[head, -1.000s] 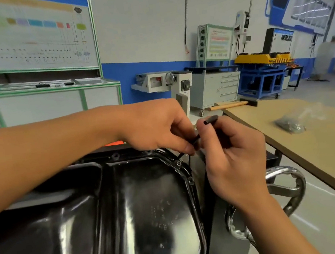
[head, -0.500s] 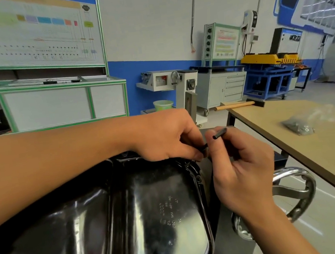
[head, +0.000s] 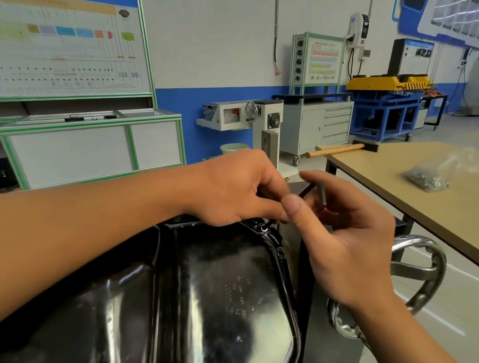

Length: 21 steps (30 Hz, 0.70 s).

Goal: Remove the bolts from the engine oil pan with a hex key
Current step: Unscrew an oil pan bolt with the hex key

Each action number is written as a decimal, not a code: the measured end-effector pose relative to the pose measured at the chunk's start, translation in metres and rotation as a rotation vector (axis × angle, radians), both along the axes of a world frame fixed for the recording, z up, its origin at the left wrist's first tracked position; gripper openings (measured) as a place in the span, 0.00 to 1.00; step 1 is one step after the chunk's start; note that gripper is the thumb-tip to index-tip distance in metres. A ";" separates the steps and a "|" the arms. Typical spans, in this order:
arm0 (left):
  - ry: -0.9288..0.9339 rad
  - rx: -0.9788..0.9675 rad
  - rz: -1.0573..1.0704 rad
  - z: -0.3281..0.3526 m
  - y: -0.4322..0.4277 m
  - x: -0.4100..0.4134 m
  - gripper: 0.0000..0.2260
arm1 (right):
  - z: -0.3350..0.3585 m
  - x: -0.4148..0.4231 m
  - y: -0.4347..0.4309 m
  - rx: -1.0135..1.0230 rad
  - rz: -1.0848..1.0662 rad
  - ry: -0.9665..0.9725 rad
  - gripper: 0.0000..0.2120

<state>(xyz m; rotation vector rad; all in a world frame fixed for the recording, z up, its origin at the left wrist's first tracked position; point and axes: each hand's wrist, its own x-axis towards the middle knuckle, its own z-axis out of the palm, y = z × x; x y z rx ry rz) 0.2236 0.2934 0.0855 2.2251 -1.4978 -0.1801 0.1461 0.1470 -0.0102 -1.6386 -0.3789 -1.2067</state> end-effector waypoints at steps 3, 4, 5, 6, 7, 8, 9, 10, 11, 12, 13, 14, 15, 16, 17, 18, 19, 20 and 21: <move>-0.015 -0.004 0.023 0.001 -0.002 0.000 0.04 | 0.003 -0.003 0.007 0.231 0.114 0.019 0.18; -0.023 -0.010 0.033 0.000 -0.002 0.001 0.05 | 0.005 -0.003 0.009 0.305 0.176 0.045 0.19; -0.021 -0.026 0.034 -0.001 -0.002 0.001 0.05 | 0.007 -0.004 0.011 0.371 0.248 0.083 0.20; -0.014 -0.042 0.036 -0.001 -0.002 0.001 0.04 | 0.008 -0.004 0.013 0.434 0.328 0.131 0.20; -0.015 -0.054 0.036 -0.002 -0.003 0.001 0.03 | 0.010 -0.003 0.014 0.488 0.400 0.183 0.21; -0.013 -0.055 0.041 -0.002 -0.003 0.000 0.02 | 0.011 -0.003 0.014 0.524 0.456 0.227 0.22; -0.002 -0.058 0.045 -0.003 -0.003 0.000 0.02 | 0.012 -0.003 0.013 0.545 0.490 0.264 0.24; -0.003 -0.059 0.043 -0.003 -0.004 -0.001 0.03 | 0.014 -0.003 0.012 0.559 0.510 0.297 0.25; -0.011 -0.065 0.039 -0.004 -0.005 -0.003 0.04 | 0.017 -0.004 0.011 0.567 0.521 0.332 0.25; -0.023 -0.069 0.036 -0.005 -0.006 -0.003 0.06 | 0.020 -0.005 0.009 0.559 0.530 0.370 0.23; -0.029 -0.066 0.040 -0.006 -0.008 -0.003 0.07 | 0.023 -0.006 0.008 0.527 0.537 0.409 0.23; -0.033 -0.063 0.038 -0.007 -0.008 -0.003 0.08 | 0.026 -0.007 0.006 0.477 0.534 0.451 0.24; -0.029 -0.057 0.029 -0.007 -0.009 -0.004 0.09 | 0.028 -0.008 0.004 0.418 0.520 0.493 0.24; -0.017 -0.049 0.014 -0.007 -0.010 -0.006 0.08 | 0.030 -0.010 0.002 0.365 0.505 0.525 0.24; 0.000 -0.037 -0.001 -0.008 -0.009 -0.007 0.09 | 0.031 -0.011 0.001 0.321 0.492 0.544 0.24; 0.015 -0.032 -0.015 -0.008 -0.009 -0.008 0.10 | 0.032 -0.013 -0.001 0.278 0.481 0.555 0.23; 0.030 -0.037 -0.025 -0.008 -0.008 -0.008 0.10 | 0.034 -0.015 -0.002 0.236 0.469 0.561 0.22; 0.041 -0.048 -0.033 -0.008 -0.008 -0.008 0.08 | 0.035 -0.017 -0.003 0.195 0.457 0.563 0.20; 0.041 -0.058 -0.031 -0.008 -0.007 -0.008 0.09 | 0.037 -0.019 -0.005 0.155 0.448 0.563 0.19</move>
